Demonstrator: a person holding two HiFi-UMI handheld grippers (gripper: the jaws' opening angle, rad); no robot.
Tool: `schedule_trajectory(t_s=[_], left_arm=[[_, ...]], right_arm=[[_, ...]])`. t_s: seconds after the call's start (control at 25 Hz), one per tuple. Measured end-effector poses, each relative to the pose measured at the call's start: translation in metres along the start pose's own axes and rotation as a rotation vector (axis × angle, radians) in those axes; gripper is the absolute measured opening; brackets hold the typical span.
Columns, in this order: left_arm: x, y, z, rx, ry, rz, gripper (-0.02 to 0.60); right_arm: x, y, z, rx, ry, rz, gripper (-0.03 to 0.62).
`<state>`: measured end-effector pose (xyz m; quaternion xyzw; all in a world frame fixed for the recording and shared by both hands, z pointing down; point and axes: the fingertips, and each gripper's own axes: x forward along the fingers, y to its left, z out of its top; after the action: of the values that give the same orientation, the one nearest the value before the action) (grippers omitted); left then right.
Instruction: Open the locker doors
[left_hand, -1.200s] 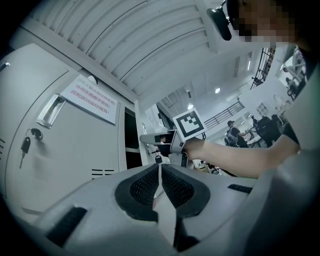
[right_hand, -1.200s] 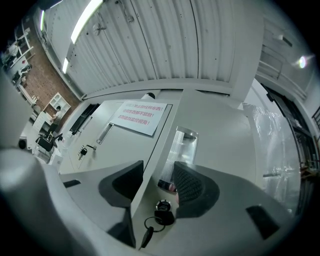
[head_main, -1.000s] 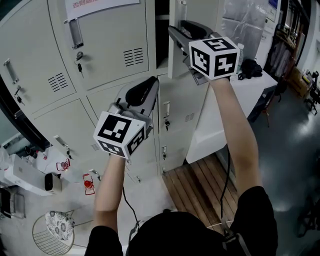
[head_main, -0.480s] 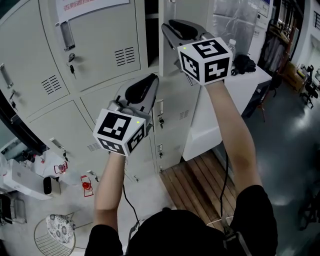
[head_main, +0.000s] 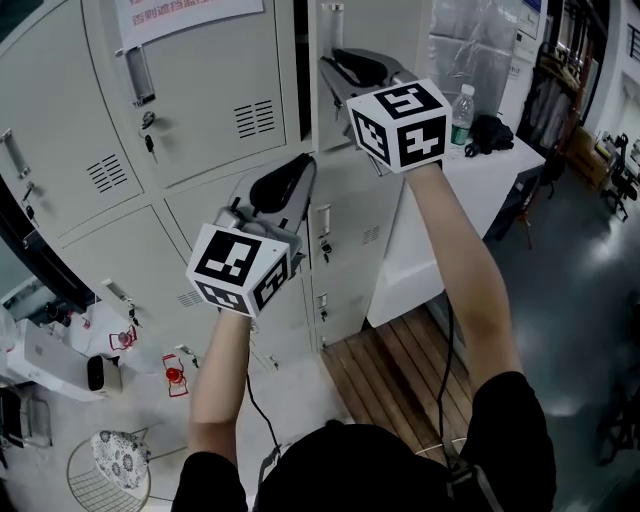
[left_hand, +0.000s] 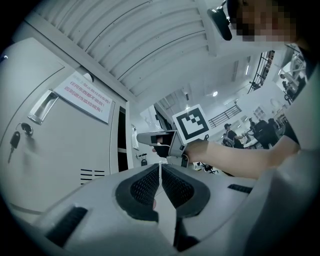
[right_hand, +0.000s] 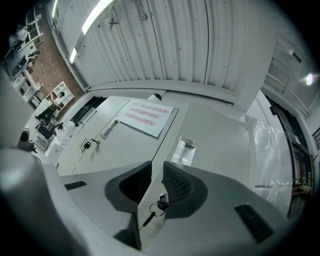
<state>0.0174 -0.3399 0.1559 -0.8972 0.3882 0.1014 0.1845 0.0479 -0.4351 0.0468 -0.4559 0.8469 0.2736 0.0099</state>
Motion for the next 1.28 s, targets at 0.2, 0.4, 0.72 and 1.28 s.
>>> schedule_trajectory(t_s=[0.2,0.4,0.72,1.28], left_arm=[[-0.005,0.007,-0.004,0.000,0.007,0.020,0.020],[-0.011,0.016,-0.006,0.005,0.014,0.047,0.020],[-0.018,0.023,-0.007,0.014,0.027,0.072,0.020],[-0.020,0.020,-0.006,0.016,0.030,0.071,0.020]], right_arm=[[0.014,-0.004,-0.007,-0.006,0.024,-0.027,0.082],[0.026,-0.009,-0.016,0.017,0.033,-0.048,0.146],[0.041,-0.012,-0.016,0.029,0.037,-0.058,0.173],[0.036,-0.018,-0.017,0.025,0.037,-0.095,0.175]])
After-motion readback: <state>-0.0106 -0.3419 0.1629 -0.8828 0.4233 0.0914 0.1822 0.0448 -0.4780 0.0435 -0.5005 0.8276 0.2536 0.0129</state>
